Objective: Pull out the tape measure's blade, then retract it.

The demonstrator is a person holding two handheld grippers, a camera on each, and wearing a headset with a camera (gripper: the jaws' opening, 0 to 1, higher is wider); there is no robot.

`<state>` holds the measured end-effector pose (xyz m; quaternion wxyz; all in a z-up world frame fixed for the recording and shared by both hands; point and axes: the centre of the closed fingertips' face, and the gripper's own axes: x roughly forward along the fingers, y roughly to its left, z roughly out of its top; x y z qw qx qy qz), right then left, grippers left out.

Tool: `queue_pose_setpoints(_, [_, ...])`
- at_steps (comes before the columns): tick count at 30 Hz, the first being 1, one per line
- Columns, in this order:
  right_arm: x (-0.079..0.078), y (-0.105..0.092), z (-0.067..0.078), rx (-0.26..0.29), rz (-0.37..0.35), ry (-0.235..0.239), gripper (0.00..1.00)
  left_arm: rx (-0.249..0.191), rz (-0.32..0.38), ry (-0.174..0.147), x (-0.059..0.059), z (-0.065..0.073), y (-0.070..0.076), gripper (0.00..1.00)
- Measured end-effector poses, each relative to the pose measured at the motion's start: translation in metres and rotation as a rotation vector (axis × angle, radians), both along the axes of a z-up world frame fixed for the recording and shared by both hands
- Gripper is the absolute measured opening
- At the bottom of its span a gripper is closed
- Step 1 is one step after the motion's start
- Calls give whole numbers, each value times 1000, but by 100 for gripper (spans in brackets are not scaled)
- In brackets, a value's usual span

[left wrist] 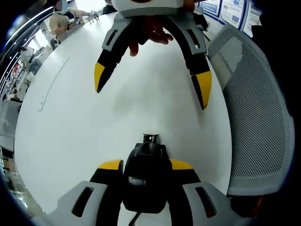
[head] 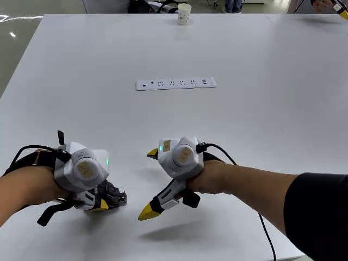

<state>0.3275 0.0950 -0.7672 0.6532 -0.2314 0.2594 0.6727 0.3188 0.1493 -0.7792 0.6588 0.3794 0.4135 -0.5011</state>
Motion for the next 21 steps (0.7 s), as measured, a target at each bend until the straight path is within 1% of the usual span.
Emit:
queue_pose_setpoints(4, [0,5,-4,-1,4,-1,99,-2,6,-1,0,0,0,32])
queue_pose_setpoints(8, [-1,12,-9,-8,17,-7,99,-6,6,-10,0,0,1,31])
queue_pose_setpoints(14, [-6,22,-14,-7,32,-23,99,-15,8,-4,0,0,1,32])
queue_pose_setpoints(17, [-7,24,-15,-2,36,-25,99,-14,5,-8,0,0,1,32])
queue_pose_setpoints(18, [-7,25,-14,2,33,-22,98,-15,5,-9,1,0,1,32])
queue_pose_setpoints(19, [-6,24,-15,-1,39,-27,89,-16,5,-9,1,0,1,32])
queue_pose_setpoints(20, [-5,25,-15,-1,41,-35,85,-17,5,-9,0,0,1,32])
queue_pose_setpoints(21, [-5,27,-14,15,28,-26,86,-19,6,-10,0,0,1,32])
